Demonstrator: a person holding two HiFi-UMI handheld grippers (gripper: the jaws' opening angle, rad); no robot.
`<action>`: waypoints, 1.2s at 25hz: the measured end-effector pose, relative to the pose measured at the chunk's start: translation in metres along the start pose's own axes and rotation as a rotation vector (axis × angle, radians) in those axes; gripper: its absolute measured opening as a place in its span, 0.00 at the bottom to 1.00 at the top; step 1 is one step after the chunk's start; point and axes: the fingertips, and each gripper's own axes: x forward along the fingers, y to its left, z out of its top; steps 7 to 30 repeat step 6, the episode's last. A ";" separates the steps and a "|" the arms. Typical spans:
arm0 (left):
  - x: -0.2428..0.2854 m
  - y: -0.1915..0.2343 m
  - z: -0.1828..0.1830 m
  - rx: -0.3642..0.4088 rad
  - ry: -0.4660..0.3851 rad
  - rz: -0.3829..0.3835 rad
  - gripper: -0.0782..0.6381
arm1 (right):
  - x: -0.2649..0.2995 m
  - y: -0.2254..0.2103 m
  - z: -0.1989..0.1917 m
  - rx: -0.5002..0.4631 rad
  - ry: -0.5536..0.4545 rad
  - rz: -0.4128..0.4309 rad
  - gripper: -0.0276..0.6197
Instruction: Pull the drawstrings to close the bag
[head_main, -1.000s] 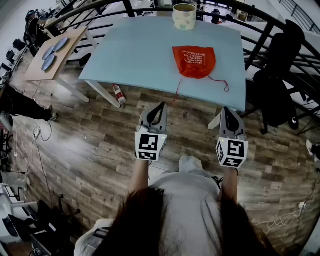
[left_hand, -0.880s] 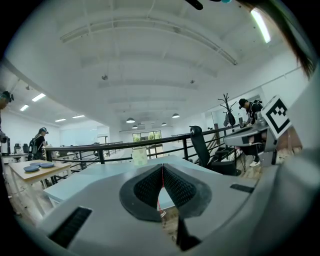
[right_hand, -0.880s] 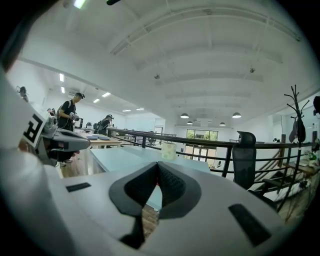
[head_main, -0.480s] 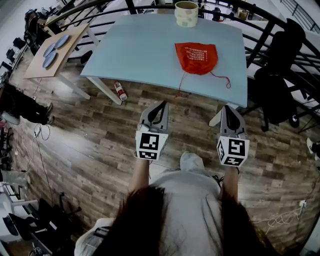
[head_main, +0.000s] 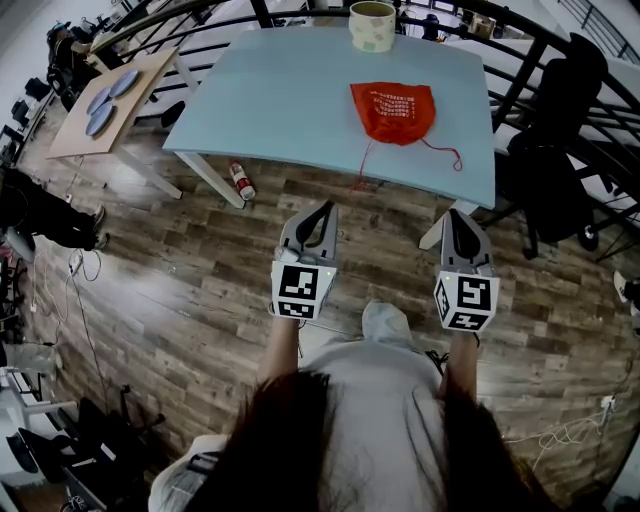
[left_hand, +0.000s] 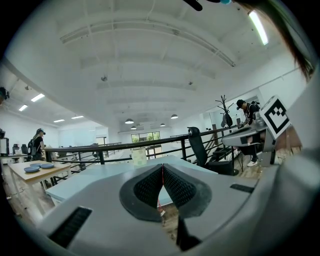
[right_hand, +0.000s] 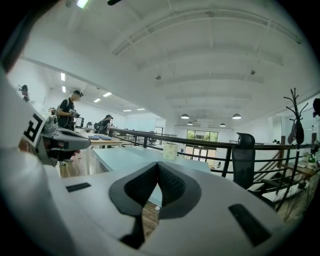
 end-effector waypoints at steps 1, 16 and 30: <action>-0.002 0.000 0.000 0.000 0.000 0.000 0.13 | -0.002 0.001 0.000 -0.001 0.001 0.000 0.08; -0.010 -0.002 -0.001 -0.001 -0.001 -0.003 0.13 | -0.008 0.006 0.001 -0.001 -0.003 0.001 0.08; -0.010 -0.002 -0.001 -0.001 -0.001 -0.003 0.13 | -0.008 0.006 0.001 -0.001 -0.003 0.001 0.08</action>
